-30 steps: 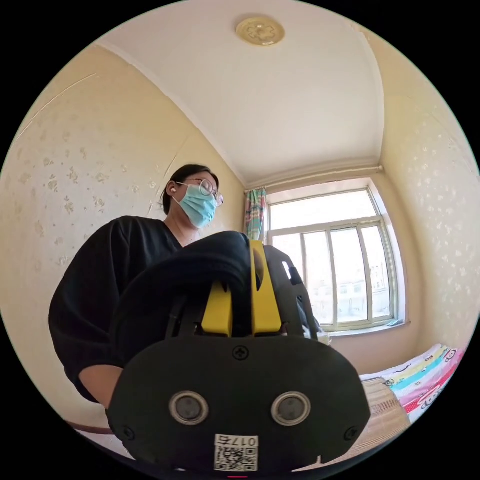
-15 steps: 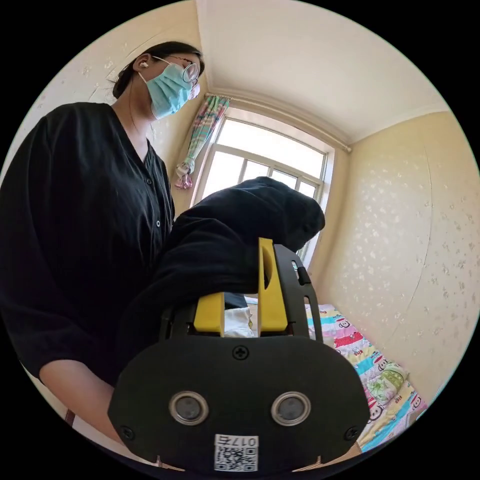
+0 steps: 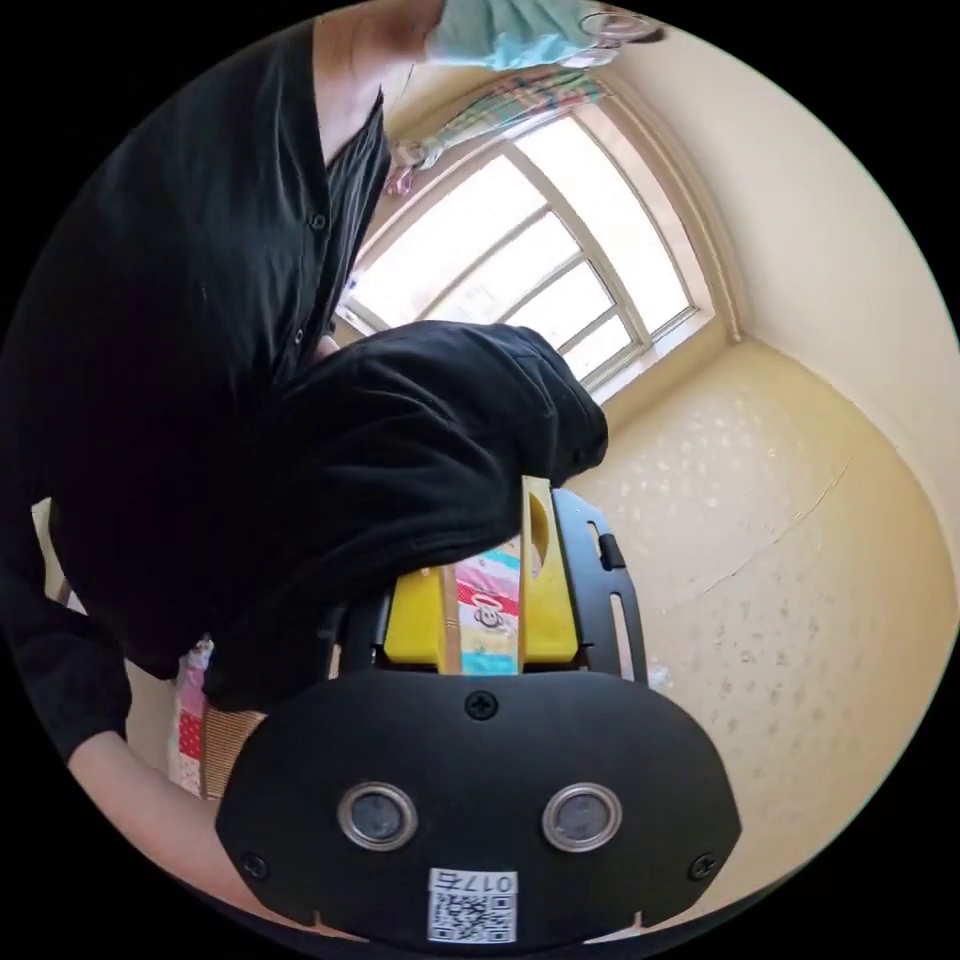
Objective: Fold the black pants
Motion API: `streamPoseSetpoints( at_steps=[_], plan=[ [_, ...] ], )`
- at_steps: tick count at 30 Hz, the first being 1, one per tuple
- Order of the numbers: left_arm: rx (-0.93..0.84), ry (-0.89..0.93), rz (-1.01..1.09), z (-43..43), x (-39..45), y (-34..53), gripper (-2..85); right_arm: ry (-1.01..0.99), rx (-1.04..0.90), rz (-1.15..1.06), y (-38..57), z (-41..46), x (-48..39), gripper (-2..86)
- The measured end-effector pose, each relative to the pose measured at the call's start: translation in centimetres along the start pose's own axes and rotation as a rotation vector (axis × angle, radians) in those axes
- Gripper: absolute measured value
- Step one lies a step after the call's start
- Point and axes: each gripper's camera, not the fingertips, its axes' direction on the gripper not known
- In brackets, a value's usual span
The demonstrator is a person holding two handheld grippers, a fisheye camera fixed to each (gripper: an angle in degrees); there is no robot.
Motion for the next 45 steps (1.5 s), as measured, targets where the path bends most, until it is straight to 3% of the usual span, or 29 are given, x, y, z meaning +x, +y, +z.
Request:
streamPoseSetpoints(
  at_steps=[3,6,8,14,20,23,26,31,34,40,45],
  plan=[
    [0.051,0.13,0.147,0.0,0.3,0.3,3.7,0.2,-0.276,0.028,-1.2,1.1,0.7,6.5],
    [0.133,-0.017,0.221,-0.3,0.4,0.9,3.6,0.352,-0.361,0.187,0.9,0.7,2.5,6.2],
    [0.139,-0.132,0.251,0.5,-0.2,1.1,3.5,0.189,-0.218,0.464,3.3,0.2,4.1,6.7],
    [-0.032,-0.593,0.321,8.8,-5.8,3.1,3.6,-0.229,0.373,0.895,4.9,5.2,0.6,11.9],
    [-0.15,-0.976,0.362,18.1,-13.9,8.0,3.8,-0.429,0.456,1.089,1.2,12.6,-1.7,20.9],
    [-0.201,-1.077,0.38,21.1,-16.9,9.7,3.8,-0.294,0.268,1.024,-1.3,11.9,-2.5,19.4],
    [-0.237,-1.044,0.365,23.1,-20.0,11.1,3.8,-0.223,0.178,1.004,-3.0,11.1,-2.8,16.5],
    [-0.276,-1.025,0.408,25.8,-20.9,12.0,3.9,-0.174,0.256,0.956,-2.6,8.3,-2.4,6.6],
    [-0.325,-1.052,0.47,27.5,-19.4,12.0,3.9,-0.142,0.321,0.971,-1.5,5.1,-0.4,5.1],
    [-0.324,-1.027,0.705,31.8,-11.4,13.3,3.4,0.217,0.268,0.88,-5.8,-5.1,3.8,3.8],
    [-0.406,-1.191,0.975,39.7,-4.9,17.4,3.3,0.392,0.42,0.736,-10.4,-13.4,4.9,4.3]
  ],
)
